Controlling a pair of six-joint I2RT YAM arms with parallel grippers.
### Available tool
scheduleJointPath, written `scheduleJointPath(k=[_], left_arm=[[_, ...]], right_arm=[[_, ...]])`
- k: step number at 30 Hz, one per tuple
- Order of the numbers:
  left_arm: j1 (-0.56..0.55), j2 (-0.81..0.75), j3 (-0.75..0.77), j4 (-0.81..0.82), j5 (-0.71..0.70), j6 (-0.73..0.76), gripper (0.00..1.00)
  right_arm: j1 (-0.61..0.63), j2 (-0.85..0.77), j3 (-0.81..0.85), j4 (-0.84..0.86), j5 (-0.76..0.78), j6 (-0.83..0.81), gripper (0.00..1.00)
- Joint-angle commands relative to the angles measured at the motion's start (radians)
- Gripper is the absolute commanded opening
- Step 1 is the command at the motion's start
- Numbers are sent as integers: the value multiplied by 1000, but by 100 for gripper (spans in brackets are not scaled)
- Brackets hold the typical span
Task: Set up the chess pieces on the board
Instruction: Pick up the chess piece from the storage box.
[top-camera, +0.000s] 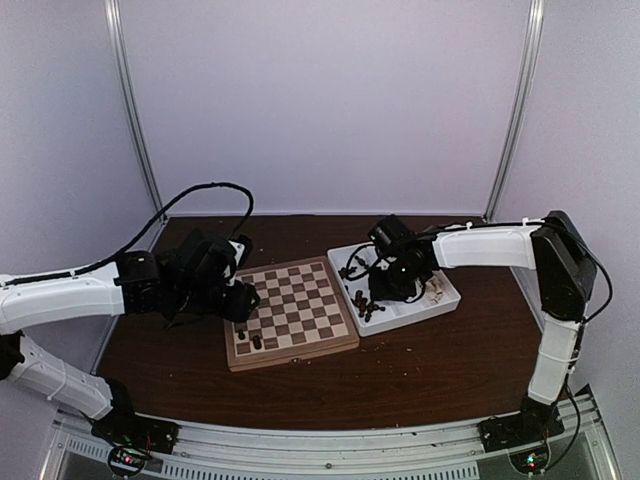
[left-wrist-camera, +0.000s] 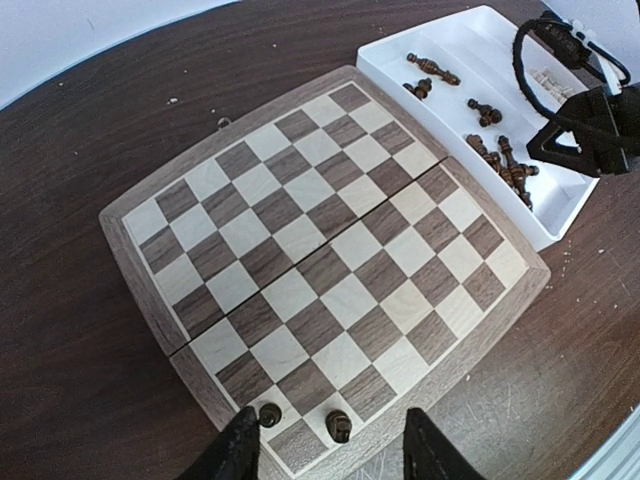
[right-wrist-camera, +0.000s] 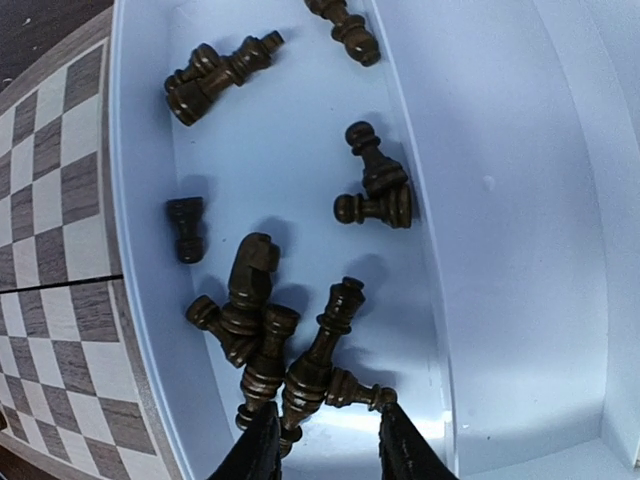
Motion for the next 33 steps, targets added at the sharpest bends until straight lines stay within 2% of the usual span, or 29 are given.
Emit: scheduleJointPath(k=[1,4,15,21,29,33], left_arm=[[9,-48,-28,48,-10,19,49],[12,-68,-43,46,-11,20,49],[19,-119,-70,33,-8,28,50],[21,-112,-67,33,-5,37,50],[24,-68,-37,38,21,50,51],[24,-42,-18,38,31,54,50]], right_arm=[[-5,37,45,-48,81,134,34],[-6,65,66,-65,118,175,34],[-5,185,141,-28,82,210,33],[-5,245,206,-99,130,195,30],[-4,211,192,-92,136,146,17],[-7,202,211,-114,114,114,3]])
